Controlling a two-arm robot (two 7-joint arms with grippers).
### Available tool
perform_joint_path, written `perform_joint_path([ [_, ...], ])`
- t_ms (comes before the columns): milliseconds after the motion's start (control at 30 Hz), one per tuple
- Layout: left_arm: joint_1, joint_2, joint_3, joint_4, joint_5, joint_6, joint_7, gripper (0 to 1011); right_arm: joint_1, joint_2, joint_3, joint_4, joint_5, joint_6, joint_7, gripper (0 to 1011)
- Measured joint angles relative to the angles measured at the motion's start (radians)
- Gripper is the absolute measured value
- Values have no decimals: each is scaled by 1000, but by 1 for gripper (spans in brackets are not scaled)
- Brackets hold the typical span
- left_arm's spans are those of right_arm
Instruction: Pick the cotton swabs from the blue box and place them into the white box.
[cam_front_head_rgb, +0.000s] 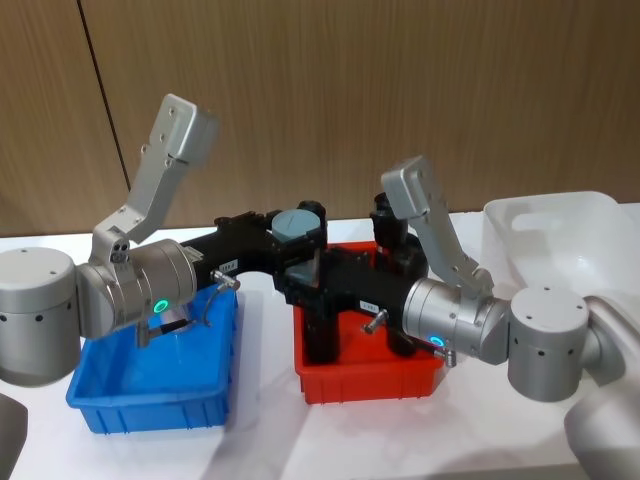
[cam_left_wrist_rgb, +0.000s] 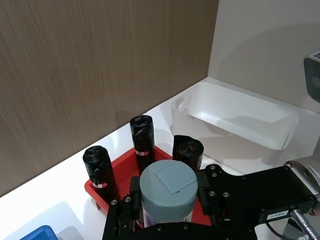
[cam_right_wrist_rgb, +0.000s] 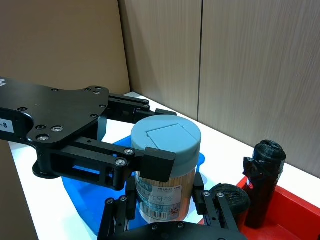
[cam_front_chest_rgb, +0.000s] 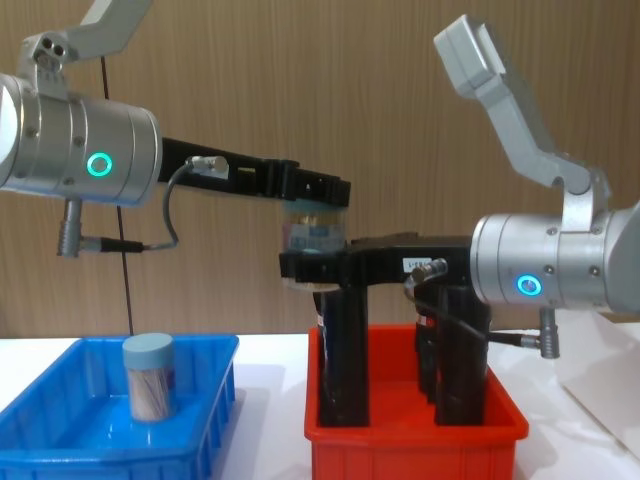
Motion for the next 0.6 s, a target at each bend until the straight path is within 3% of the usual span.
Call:
perform_joint_path([
  [267, 0, 0, 0, 0, -1, 0, 0, 670, 1, 0, -4, 2, 2, -6, -5, 641],
  [600, 0, 0, 2, 0, -1, 0, -2, 941, 2, 0, -8, 2, 9, -12, -7, 641],
])
